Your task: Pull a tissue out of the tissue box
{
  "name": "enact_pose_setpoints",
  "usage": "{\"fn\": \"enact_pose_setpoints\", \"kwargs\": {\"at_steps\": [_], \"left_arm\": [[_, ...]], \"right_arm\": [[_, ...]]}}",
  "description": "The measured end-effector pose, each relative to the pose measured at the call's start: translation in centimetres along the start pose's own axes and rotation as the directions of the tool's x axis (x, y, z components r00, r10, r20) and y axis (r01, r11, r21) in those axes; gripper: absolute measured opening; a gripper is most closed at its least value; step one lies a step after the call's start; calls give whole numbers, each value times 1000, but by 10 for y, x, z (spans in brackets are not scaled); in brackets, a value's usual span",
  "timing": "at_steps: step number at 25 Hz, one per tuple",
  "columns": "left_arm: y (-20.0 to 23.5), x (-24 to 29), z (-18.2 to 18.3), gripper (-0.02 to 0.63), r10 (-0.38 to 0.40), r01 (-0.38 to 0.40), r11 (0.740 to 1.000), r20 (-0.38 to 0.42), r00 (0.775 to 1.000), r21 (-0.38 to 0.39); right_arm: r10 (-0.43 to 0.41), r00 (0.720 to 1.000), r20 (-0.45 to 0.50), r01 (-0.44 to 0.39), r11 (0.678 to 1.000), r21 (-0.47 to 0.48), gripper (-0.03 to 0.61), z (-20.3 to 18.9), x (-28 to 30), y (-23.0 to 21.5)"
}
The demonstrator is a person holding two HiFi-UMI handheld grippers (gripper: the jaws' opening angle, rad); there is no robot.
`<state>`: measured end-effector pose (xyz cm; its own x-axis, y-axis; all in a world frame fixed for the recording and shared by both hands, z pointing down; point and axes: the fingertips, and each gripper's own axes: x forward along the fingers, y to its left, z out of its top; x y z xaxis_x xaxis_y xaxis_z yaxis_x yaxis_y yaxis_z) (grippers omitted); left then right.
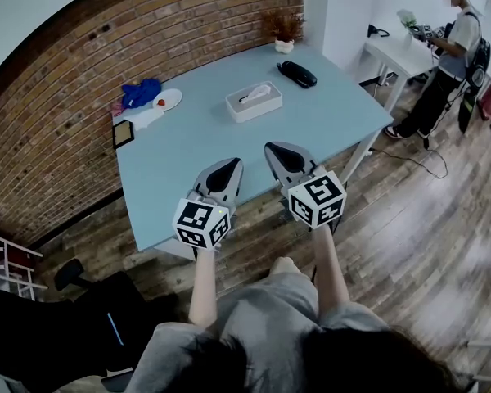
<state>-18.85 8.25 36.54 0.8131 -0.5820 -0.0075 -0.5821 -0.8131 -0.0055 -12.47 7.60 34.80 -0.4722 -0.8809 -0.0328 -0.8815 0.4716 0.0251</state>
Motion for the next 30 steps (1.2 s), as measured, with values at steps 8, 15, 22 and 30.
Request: {"fn": "enact_pose_setpoints", "kwargs": {"at_steps": [8, 15, 22, 30], "left_arm": [[20, 58, 13, 3, 3, -3, 1000, 8, 1000, 9], [34, 94, 7, 3, 35, -35, 999, -13, 999, -28], [53, 113, -7, 3, 89, -90, 995, -41, 995, -35], [53, 132, -28, 3, 143, -149, 986, -74, 987, -74]], "right_arm": [[15, 998, -65, -19, 998, -59, -2, -1, 33, -55], [48, 992, -116, -53, 998, -44, -2, -13, 56, -87], [83, 990, -114, -86, 996, -26, -2, -23, 75, -108], [119, 986, -121, -119, 993, 4, -2, -36, 79, -126]]}}
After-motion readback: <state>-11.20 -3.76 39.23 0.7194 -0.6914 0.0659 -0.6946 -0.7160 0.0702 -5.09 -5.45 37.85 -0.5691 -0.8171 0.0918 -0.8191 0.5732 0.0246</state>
